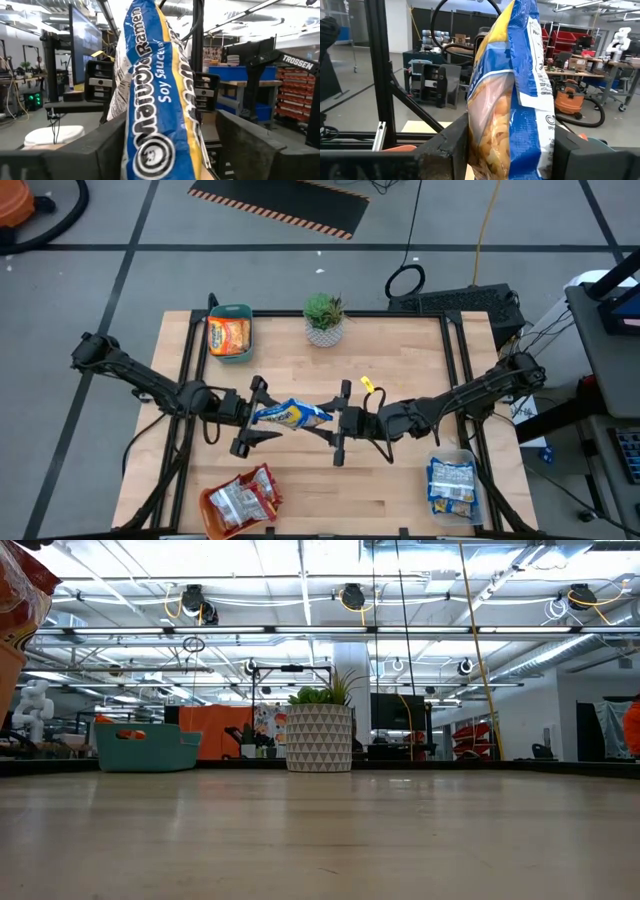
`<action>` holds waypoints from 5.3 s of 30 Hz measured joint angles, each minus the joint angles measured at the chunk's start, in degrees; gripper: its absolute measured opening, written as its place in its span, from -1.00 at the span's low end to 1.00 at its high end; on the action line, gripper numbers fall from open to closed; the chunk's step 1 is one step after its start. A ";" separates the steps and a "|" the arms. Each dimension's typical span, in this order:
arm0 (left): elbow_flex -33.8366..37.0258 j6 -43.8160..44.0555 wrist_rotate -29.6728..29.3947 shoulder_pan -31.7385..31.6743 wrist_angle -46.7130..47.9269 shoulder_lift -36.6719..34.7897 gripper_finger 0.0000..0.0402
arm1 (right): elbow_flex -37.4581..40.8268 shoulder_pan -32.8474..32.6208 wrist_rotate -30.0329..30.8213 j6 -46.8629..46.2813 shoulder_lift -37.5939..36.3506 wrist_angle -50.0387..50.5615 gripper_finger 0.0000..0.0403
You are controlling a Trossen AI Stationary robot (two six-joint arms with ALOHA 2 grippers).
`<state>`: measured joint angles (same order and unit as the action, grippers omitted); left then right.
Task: Sort Maruchan noodles
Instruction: Put the blue noodle pack into the transparent bin, then adjust the orange bin
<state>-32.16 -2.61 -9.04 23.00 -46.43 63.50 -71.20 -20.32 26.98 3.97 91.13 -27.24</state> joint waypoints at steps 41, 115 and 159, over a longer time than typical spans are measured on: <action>0.02 6.17 -1.37 1.05 27.94 -19.27 0.45 | -0.09 -17.91 -30.14 -72.91 -22.83 75.91 -0.21; 0.02 6.24 -1.42 1.05 28.63 -19.27 0.45 | 11.17 -40.51 -20.47 -106.54 -33.46 77.36 0.52; -8.57 1.18 -7.56 12.79 48.82 -19.38 0.24 | -11.58 -7.04 -18.08 -25.78 38.20 0.78 -0.61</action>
<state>-40.73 -1.43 -16.59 35.80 2.39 44.12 -82.78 -27.36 8.90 -21.81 129.34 -26.46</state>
